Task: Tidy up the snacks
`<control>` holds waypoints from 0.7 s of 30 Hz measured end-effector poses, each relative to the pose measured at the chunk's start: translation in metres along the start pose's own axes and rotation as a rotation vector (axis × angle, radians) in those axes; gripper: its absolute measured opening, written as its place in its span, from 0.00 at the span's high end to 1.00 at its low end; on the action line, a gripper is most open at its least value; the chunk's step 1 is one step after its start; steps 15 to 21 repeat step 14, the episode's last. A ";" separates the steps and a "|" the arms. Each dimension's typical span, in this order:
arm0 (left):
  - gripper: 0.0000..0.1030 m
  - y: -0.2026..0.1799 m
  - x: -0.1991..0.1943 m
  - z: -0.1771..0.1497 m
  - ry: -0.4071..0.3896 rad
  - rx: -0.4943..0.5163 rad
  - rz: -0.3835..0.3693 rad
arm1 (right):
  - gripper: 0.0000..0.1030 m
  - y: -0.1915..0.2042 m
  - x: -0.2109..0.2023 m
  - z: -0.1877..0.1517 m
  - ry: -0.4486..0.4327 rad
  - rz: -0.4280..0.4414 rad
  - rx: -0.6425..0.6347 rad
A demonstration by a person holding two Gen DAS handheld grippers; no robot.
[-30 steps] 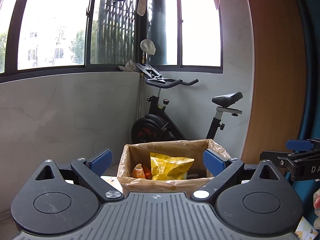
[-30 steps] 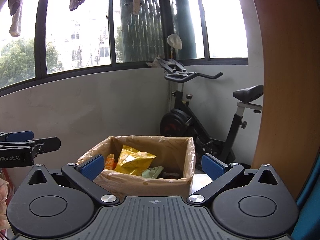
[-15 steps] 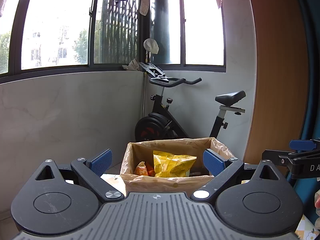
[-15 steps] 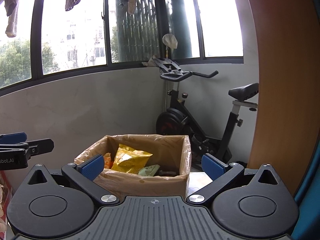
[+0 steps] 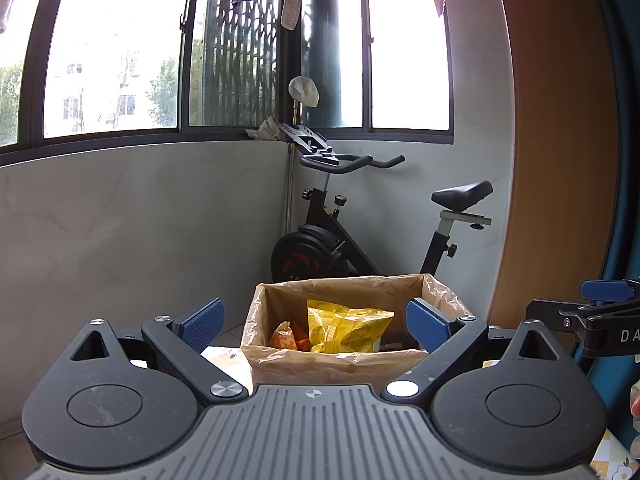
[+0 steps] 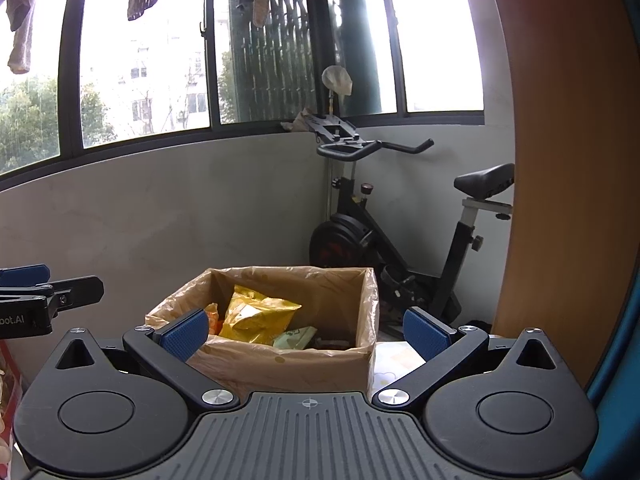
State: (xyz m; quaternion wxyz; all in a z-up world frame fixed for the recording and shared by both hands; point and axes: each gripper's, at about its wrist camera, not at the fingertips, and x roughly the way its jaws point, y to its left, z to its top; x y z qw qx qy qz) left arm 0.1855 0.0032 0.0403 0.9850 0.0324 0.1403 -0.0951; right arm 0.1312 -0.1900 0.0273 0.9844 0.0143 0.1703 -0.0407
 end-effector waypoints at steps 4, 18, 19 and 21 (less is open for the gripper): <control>0.04 0.000 0.001 -0.001 0.002 -0.003 0.008 | 0.00 -0.001 -0.001 0.000 -0.004 -0.001 -0.003; 0.04 0.002 0.000 -0.002 -0.002 -0.001 -0.008 | 0.00 -0.002 -0.003 -0.002 -0.003 -0.005 0.000; 0.04 0.002 0.000 -0.002 -0.002 -0.001 -0.008 | 0.00 -0.002 -0.003 -0.002 -0.003 -0.005 0.000; 0.04 0.002 0.000 -0.002 -0.002 -0.001 -0.008 | 0.00 -0.002 -0.003 -0.002 -0.003 -0.005 0.000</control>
